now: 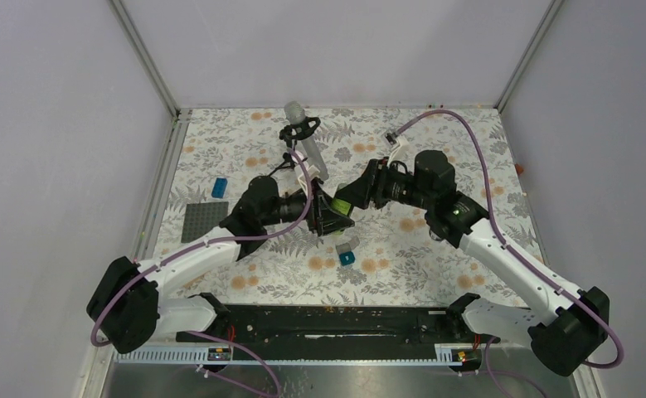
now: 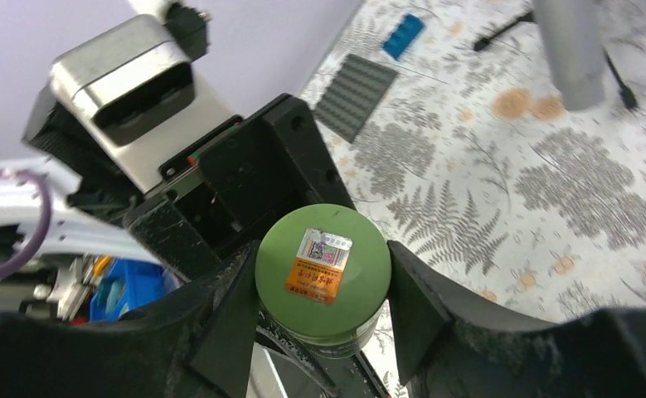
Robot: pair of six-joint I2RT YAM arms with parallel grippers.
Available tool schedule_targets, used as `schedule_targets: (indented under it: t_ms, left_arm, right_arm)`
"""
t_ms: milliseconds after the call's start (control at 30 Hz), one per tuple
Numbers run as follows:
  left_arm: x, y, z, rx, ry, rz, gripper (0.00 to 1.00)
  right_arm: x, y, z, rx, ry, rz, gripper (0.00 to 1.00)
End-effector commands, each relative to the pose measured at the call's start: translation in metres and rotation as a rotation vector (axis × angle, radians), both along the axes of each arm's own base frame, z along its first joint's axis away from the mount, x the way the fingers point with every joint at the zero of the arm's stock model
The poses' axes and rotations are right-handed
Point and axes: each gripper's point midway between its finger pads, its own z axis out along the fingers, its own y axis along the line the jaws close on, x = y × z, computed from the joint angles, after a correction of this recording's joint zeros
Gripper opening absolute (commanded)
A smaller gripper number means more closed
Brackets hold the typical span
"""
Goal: Sort the pills into containers
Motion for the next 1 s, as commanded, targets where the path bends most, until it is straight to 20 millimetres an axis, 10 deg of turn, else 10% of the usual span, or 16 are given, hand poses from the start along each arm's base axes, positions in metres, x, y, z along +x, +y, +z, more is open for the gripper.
schedule_targets:
  t_ms: [0, 200, 300, 367, 767, 967]
  left_arm:
    - [-0.020, 0.007, 0.056, -0.151, -0.125, -0.127, 0.00]
    - [-0.038, 0.013, 0.067, -0.167, -0.192, -0.211, 0.00]
    - [-0.019, 0.014, 0.064, -0.127, -0.195, -0.097, 0.00]
    - [-0.004, 0.016, 0.059, -0.090, -0.187, -0.015, 0.00]
    - [0.028, 0.022, 0.053, -0.058, -0.156, 0.164, 0.00]
    - [0.032, 0.024, 0.052, -0.061, -0.142, 0.197, 0.00]
  right_arm:
    - [-0.055, 0.016, 0.054, 0.153, -0.238, 0.411, 0.00]
    - [-0.071, 0.017, 0.065, 0.186, -0.286, 0.556, 0.00]
    - [-0.036, 0.018, 0.054, 0.119, -0.222, 0.349, 0.60]
    - [-0.013, 0.013, 0.043, 0.059, -0.167, 0.204, 0.74]
    - [0.022, 0.002, 0.007, -0.146, 0.034, -0.135, 0.76]
    - [0.015, 0.014, 0.010, -0.117, 0.072, -0.063, 0.51]
